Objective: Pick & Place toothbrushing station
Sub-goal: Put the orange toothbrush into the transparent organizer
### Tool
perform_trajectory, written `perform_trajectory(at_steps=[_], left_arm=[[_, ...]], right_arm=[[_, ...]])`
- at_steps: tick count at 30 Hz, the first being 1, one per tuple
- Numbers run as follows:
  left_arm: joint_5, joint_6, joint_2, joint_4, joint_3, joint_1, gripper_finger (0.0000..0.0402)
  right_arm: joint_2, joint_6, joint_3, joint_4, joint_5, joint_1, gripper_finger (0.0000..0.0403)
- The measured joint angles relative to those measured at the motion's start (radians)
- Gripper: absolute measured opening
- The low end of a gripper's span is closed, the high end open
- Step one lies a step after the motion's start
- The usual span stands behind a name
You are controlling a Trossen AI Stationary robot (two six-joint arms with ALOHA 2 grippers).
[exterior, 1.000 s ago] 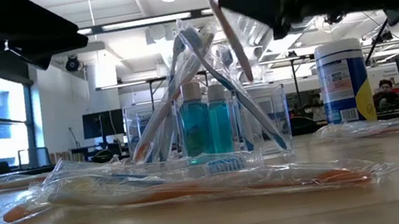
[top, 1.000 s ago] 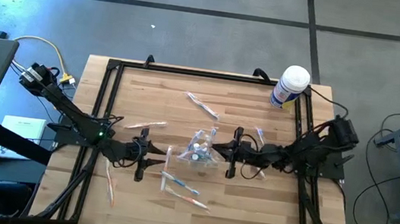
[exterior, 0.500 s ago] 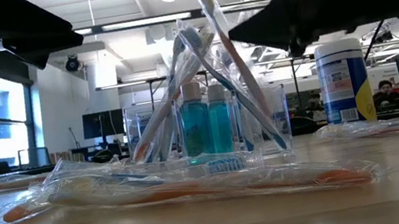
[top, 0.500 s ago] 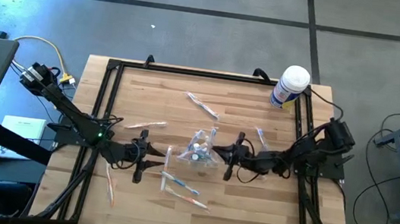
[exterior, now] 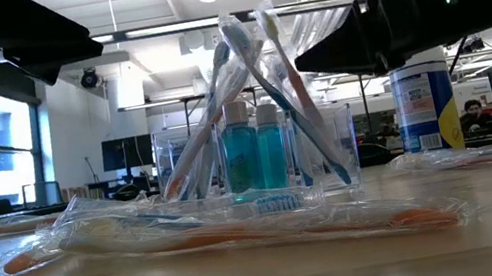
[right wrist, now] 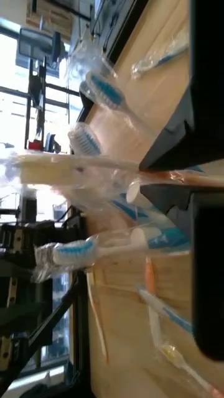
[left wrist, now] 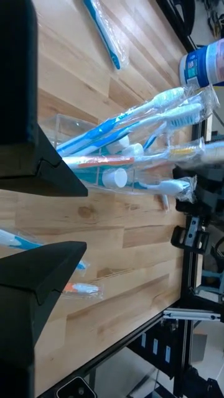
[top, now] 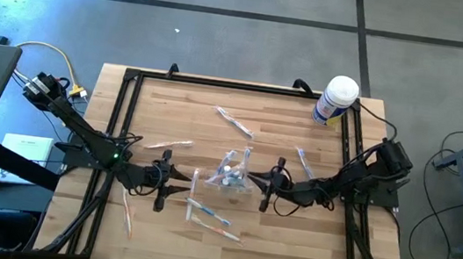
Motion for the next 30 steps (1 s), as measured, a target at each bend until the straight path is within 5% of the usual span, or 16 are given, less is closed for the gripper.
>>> perform_trajectory(at_steps=[9,13,22,30], left_arm=[[0.002,-0.003,0.0,0.0,0.0,0.0,0.0123],[0.086,0.001,0.0,0.0,0.0,0.0,0.0123],[0.243,0.01,0.0,0.0,0.0,-0.001,0.0123],[0.29,0.084,0.0,0.0,0.0,-0.007,0.0123]], right_arm=[[-0.003,-0.035,0.0,-0.006,0.039,0.038,0.016],[-0.032,-0.133,0.0,0.026,0.044,0.09,0.0199],[-0.157,-0.259,0.0,0.054,0.207,0.231,0.0215],[-0.17,-0.259,0.0,0.05,0.213,0.251,0.0215]])
